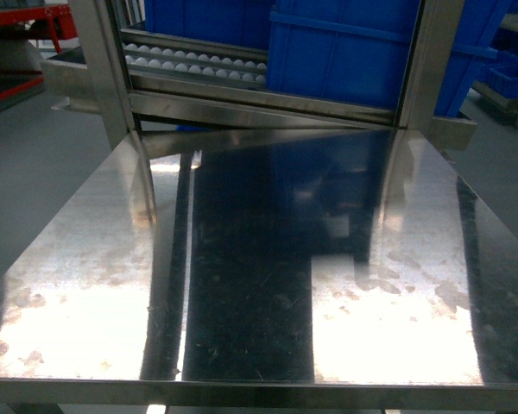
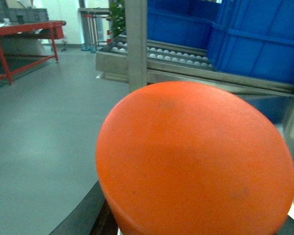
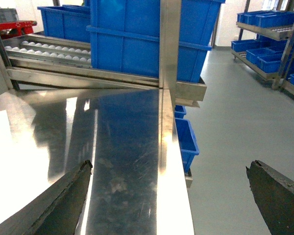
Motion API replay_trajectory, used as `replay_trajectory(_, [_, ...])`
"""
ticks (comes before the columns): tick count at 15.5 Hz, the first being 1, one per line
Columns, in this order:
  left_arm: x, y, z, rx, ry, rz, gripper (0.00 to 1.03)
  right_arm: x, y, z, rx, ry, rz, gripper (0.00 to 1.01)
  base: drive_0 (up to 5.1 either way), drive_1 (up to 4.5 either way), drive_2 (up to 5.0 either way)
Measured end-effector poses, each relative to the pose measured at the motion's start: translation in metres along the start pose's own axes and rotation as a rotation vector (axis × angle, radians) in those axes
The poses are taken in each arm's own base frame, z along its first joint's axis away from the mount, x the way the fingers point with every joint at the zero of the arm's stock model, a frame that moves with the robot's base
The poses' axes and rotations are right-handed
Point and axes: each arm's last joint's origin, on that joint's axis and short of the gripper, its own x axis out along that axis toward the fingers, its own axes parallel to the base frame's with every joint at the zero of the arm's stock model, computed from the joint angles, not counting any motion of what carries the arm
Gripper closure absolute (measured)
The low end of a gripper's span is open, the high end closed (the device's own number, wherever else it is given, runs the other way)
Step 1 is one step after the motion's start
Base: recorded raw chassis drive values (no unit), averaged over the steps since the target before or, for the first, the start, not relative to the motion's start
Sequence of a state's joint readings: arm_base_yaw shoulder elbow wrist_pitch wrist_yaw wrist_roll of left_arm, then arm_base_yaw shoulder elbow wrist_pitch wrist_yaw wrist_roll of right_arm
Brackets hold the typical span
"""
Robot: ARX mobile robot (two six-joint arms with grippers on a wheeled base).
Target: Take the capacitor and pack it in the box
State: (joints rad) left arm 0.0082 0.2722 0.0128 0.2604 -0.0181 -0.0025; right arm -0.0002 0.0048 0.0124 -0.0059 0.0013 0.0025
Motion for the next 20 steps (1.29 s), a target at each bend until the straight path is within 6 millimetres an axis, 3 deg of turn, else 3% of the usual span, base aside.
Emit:
replay_trajectory(7, [-0.015,-0.001,-0.006,0.004,0.047,-0.029,0.58,0.0,0.0,0.0,0.0,0.0,0.002,0.03,0.0,0.0,0.0])
replay_trajectory(8, [-0.017,-0.001,0.0,0.002,-0.02,-0.03,0.58,0.0,0.0,0.0,0.0,0.0,0.002,0.03,0.0,0.0,0.0])
replay_trajectory(20, [-0.017,-0.001,-0.003,0.003,0.005,-0.027,0.58,0.0,0.0,0.0,0.0,0.0,0.002,0.03,0.0,0.0,0.0])
